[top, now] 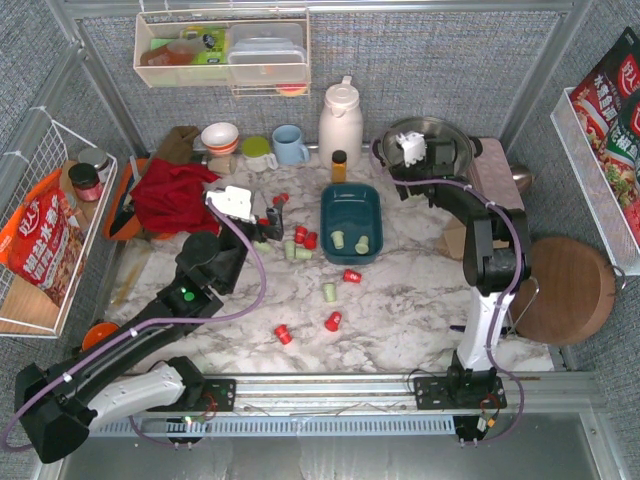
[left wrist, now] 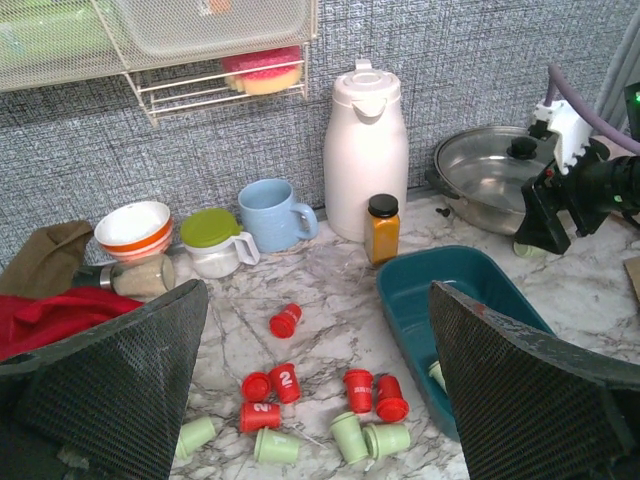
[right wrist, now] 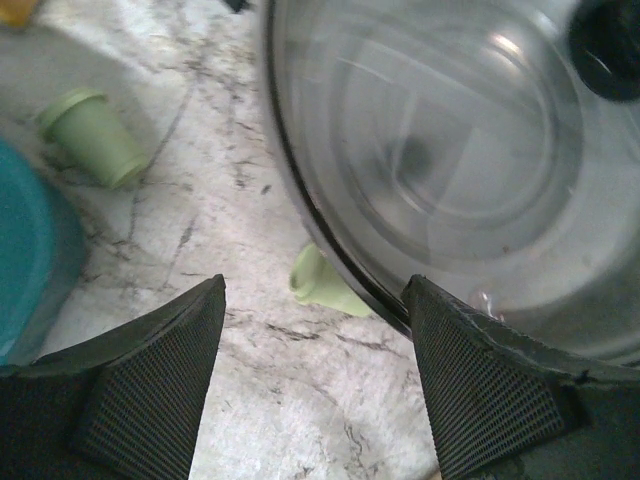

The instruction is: Mix the coffee capsules in the storage basket

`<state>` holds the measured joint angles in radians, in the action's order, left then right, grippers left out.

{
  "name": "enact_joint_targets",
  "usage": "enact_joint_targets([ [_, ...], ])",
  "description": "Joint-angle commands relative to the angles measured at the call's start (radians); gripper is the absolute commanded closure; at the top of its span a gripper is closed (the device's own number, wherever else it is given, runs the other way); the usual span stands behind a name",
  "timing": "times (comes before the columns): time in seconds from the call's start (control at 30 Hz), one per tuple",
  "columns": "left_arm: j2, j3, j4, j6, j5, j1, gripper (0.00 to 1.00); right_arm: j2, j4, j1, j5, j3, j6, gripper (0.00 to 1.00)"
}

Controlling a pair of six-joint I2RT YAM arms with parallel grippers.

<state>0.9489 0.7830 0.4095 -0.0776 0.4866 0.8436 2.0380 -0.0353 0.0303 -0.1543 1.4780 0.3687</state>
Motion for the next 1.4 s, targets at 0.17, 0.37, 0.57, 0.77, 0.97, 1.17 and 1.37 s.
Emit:
enact_joint_targets([
  [0.17, 0.048, 0.003, 0.02, 0.017, -0.138, 0.0, 0.01, -0.211, -0.266, 0.038, -0.015, -0.254, 0.025, 0.22],
  [0.37, 0.216, 0.082, -0.093, 0.095, -0.173, 0.0, 0.01, -0.39, -0.258, 0.154, 0.219, -0.35, -0.014, 0.01],
  [0.57, 0.281, 0.09, -0.124, 0.267, -0.139, 0.0, 0.01, -0.518, 0.005, 0.259, 0.477, -0.278, -0.159, 0.01],
  [0.77, 0.323, 0.046, -0.2, 0.453, -0.16, 0.001, 0.01, -0.599, -0.054, 0.232, 0.596, -0.499, -0.478, 0.01],
  [0.97, 0.317, 0.004, -0.227, 0.492, -0.161, 0.0, 0.01, -0.535, -0.21, 0.152, 0.501, -0.634, -0.795, 0.01],
  [1.17, 0.313, -0.018, -0.214, 0.524, -0.165, 0.0, 0.01, -0.287, -0.656, 0.116, 0.472, -0.663, -0.797, 0.01],
  [1.37, 0.302, -0.062, -0.174, 0.54, -0.148, 0.0, 0.01, -0.082, -0.854, 0.045, 0.425, -0.614, -0.933, 0.01],
])
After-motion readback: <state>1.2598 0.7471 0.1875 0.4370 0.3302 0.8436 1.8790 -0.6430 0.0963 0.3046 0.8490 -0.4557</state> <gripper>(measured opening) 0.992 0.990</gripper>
